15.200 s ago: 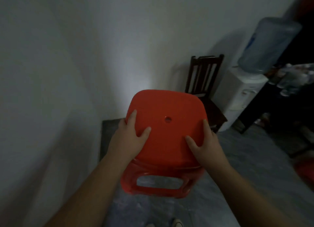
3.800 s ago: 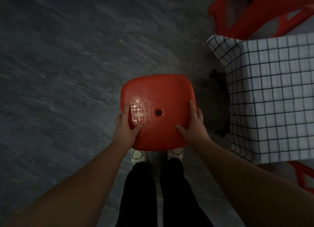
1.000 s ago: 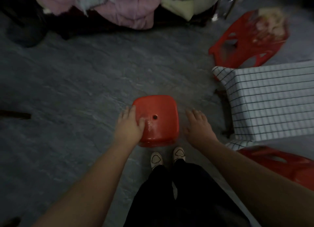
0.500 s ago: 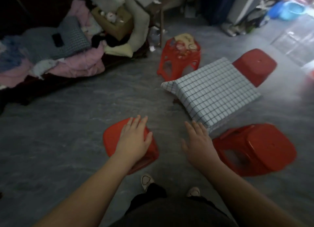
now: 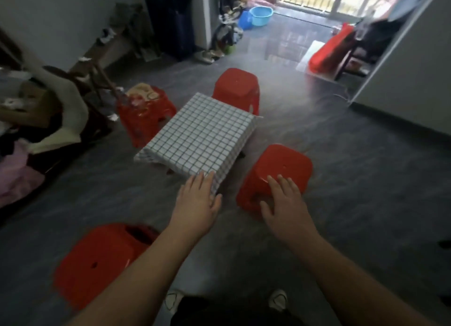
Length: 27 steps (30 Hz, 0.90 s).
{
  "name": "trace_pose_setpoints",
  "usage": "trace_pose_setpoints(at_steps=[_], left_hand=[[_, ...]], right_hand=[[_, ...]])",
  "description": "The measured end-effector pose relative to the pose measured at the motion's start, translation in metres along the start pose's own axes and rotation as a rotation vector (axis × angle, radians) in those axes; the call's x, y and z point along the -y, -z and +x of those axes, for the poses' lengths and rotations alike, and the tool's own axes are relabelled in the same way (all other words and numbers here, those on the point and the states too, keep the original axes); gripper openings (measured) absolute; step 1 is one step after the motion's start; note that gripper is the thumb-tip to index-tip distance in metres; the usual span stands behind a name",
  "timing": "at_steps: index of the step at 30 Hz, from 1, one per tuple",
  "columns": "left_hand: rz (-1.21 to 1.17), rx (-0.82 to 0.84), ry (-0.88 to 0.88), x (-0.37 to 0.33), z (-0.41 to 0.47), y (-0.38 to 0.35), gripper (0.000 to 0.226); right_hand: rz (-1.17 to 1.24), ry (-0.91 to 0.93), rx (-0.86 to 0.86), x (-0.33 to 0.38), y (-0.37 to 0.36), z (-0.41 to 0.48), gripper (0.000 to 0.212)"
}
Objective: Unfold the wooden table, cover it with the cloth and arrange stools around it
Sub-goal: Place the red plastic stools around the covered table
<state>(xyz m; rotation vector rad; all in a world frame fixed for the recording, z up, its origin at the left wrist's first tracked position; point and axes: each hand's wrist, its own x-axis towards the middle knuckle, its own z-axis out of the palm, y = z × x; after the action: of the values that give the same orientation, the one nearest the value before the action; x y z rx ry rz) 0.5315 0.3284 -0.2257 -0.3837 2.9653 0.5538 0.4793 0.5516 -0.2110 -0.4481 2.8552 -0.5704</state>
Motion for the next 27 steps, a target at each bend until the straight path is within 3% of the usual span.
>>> trace_pose_setpoints(at_steps=[6,10,21,27], left_hand=[[-0.036,0.048,-0.108,-0.152,0.027,-0.052,0.076],[-0.037,0.079,-0.131,-0.207,0.042,-0.068,0.069],[-0.101,0.073,-0.027,-0.238,0.149,-0.091,0.069],[-0.101,0.097,0.073,-0.228,0.225,-0.100,0.070]], right_hand=[[0.004,-0.088,-0.023,-0.120,0.057,-0.014,0.070],[0.039,-0.090,-0.026,-0.167,0.082,-0.002,0.069],[0.025,-0.008,-0.005,-0.217,0.099,0.119,0.067],[-0.067,0.033,0.131,-0.233,0.103,0.207,0.067]])
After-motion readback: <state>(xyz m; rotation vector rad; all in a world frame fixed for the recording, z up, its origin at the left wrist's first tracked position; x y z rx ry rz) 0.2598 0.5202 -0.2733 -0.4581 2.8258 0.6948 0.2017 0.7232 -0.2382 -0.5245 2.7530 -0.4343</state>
